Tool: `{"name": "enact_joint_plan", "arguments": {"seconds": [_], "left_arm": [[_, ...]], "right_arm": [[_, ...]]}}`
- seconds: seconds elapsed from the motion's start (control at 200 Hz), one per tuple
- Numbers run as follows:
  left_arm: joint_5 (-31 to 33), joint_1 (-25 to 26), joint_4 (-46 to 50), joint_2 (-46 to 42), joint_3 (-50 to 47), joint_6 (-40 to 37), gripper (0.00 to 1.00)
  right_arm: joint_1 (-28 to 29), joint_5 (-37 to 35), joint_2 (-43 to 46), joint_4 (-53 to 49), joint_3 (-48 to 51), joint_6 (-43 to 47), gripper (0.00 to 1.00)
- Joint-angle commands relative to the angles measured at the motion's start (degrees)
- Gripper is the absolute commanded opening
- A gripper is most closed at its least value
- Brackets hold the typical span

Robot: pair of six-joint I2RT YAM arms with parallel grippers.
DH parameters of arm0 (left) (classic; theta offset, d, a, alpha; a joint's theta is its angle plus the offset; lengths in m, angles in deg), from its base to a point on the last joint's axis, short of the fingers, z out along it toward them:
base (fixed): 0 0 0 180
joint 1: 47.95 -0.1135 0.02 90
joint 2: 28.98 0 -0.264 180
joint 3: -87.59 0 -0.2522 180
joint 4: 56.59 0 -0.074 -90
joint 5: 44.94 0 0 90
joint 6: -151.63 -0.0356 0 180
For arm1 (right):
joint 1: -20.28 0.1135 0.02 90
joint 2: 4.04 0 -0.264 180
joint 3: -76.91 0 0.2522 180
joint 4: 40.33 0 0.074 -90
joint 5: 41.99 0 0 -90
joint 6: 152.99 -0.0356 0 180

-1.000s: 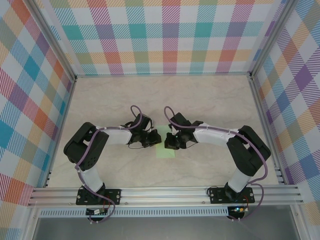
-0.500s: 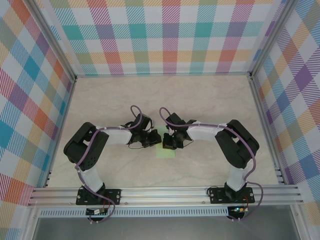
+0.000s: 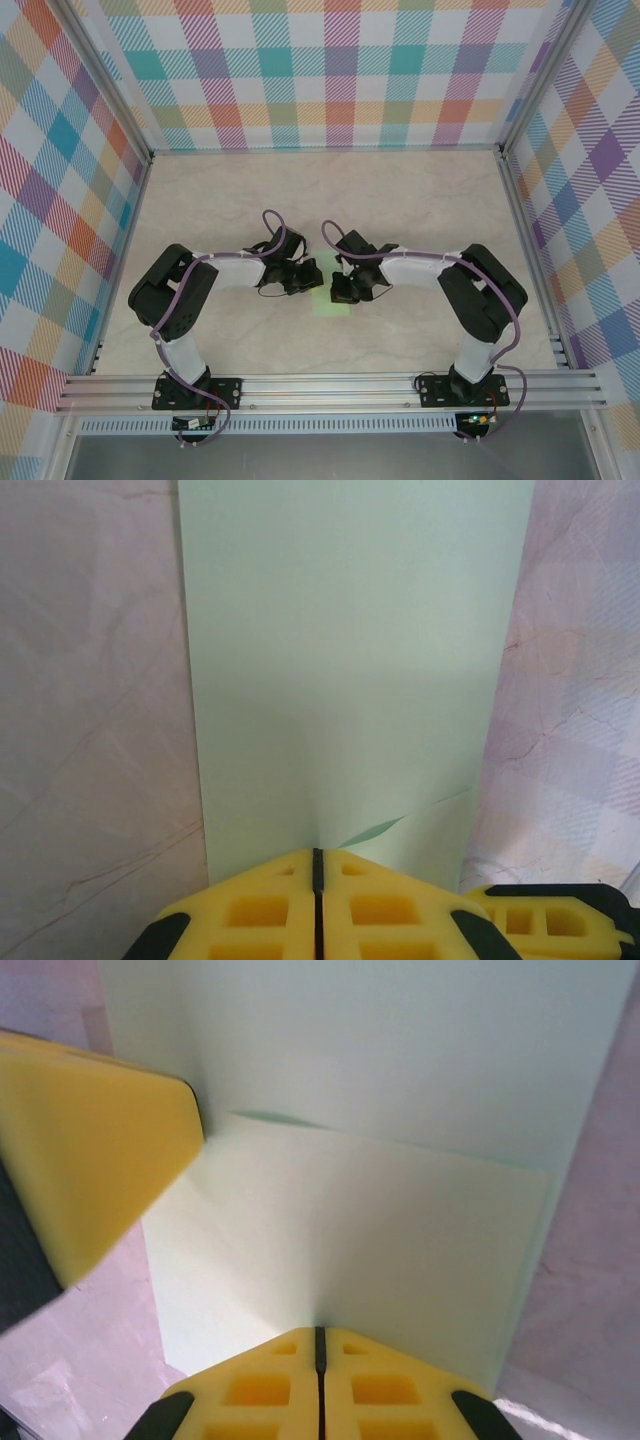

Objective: Fold a paper plane with a square sheet of paper (pick it up from the middle)
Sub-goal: Fold the triangle a second time at the center of the table.

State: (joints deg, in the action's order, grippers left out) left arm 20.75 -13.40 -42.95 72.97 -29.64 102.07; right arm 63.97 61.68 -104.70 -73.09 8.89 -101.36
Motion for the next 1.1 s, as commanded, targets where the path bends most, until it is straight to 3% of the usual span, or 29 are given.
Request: {"name": "enact_joint_plan", "arguments": {"seconds": [0.0, 0.555, 0.79, 0.97, 1.095], "left_arm": [[5.6, 0.3, 6.4, 3.3, -1.0, -0.7, 0.07], [5.9, 0.3, 6.7, 3.4, -1.0, -0.7, 0.07], [2.4, 0.4, 5.4, 2.2, 1.3, -0.7, 0.08], [-0.1, 0.6, 5.3, -3.1, 5.0, -0.2, 0.19], [1.2, 0.8, 5.4, -7.2, 4.5, 1.0, 0.32]], "right_arm": [[0.1, -0.9, 1.6, -5.5, 2.8, 1.1, 0.07], [-1.2, -2.5, 9.5, -5.3, 13.6, -1.3, 0.07], [-1.3, -4.3, 16.2, -5.8, 13.1, -2.1, 0.09], [-1.3, -9.2, 21.3, -5.4, 10.6, -4.6, 0.24], [-1.3, -11.5, 21.1, -4.2, 8.7, -6.6, 0.33]]}}
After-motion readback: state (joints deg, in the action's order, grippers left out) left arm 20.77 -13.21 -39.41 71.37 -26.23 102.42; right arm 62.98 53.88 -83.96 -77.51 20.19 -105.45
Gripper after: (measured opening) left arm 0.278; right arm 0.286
